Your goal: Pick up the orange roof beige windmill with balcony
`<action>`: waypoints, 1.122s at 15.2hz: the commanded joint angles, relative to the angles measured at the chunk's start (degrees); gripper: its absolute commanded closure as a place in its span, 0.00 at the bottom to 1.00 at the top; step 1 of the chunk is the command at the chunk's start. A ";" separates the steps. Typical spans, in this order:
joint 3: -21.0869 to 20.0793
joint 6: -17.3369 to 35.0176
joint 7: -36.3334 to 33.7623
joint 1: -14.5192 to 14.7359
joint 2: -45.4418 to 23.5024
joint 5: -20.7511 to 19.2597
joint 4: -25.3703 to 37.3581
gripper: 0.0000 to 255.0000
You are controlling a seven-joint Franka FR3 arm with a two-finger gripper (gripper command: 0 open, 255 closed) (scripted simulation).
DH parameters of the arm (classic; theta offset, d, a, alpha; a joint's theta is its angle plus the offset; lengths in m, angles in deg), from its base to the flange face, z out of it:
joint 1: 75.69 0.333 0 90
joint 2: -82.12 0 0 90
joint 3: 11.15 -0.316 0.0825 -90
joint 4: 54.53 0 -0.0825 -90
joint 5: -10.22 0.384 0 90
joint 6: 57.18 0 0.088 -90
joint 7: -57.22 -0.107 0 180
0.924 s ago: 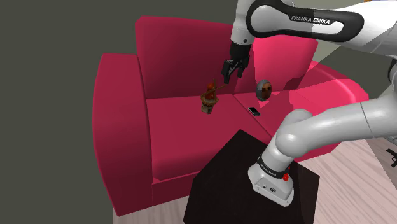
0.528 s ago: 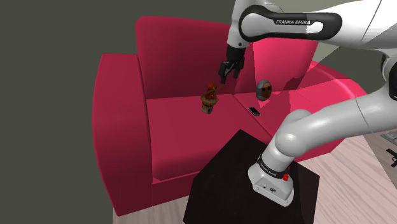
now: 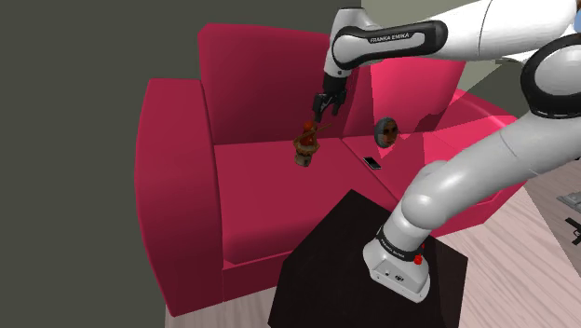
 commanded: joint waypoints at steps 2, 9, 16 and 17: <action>2.72 3.92 3.32 -0.49 -6.30 0.74 2.85 0.00; 7.49 10.30 11.59 -1.60 -21.06 5.77 11.41 0.00; 9.22 12.71 20.34 -4.80 -36.96 13.88 23.87 0.00; 9.17 12.70 21.44 -5.52 -39.28 15.05 26.00 0.00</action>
